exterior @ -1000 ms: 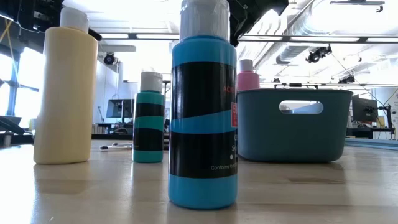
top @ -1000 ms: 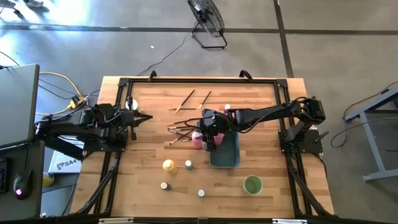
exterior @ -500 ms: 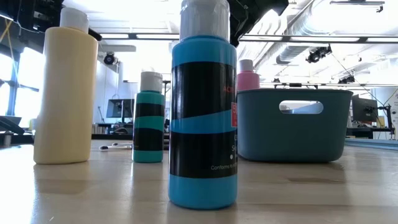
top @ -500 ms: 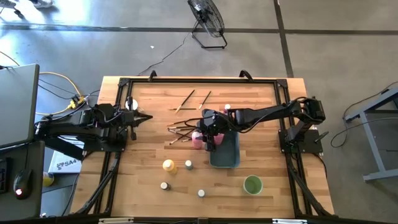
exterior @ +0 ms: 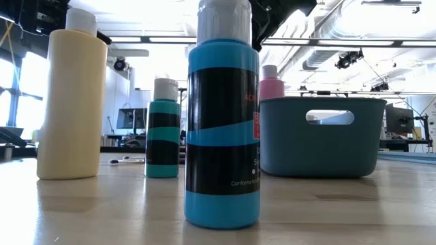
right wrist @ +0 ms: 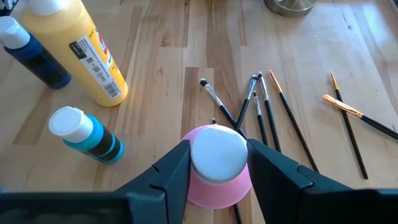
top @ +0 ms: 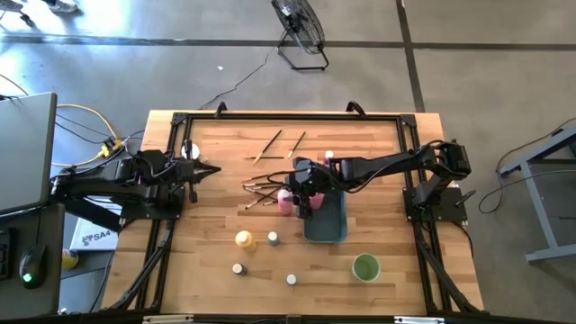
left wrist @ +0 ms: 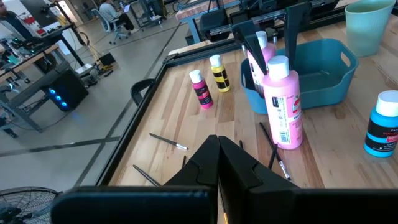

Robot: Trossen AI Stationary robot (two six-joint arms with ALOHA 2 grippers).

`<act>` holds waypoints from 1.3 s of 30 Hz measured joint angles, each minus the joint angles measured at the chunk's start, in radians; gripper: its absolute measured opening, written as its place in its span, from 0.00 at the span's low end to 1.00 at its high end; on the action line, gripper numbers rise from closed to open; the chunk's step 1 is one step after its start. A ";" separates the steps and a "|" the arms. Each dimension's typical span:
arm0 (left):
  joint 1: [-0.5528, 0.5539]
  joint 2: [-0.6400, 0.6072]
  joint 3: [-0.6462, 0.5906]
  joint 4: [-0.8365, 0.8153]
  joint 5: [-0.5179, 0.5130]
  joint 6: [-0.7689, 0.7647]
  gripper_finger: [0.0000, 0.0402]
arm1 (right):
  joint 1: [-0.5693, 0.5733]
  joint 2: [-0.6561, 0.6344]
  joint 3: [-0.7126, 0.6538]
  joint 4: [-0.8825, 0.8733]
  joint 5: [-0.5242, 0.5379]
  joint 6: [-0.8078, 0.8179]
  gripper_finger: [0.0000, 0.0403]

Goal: Pick & Place Paint Supplies
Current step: Put the large pink paint bottle into the blue bin

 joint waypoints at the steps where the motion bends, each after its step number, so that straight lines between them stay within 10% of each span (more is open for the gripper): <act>1: 0.000 0.000 0.000 0.000 0.000 0.000 0.00 | 0.000 0.000 0.000 0.000 0.000 0.000 0.37; 23: 0.000 0.000 0.000 0.000 0.000 0.000 0.00 | 0.001 0.000 0.000 0.010 -0.003 -0.006 0.58; 39: 0.000 0.000 0.000 0.000 0.000 0.000 0.00 | 0.001 0.000 0.000 0.031 -0.006 -0.006 0.53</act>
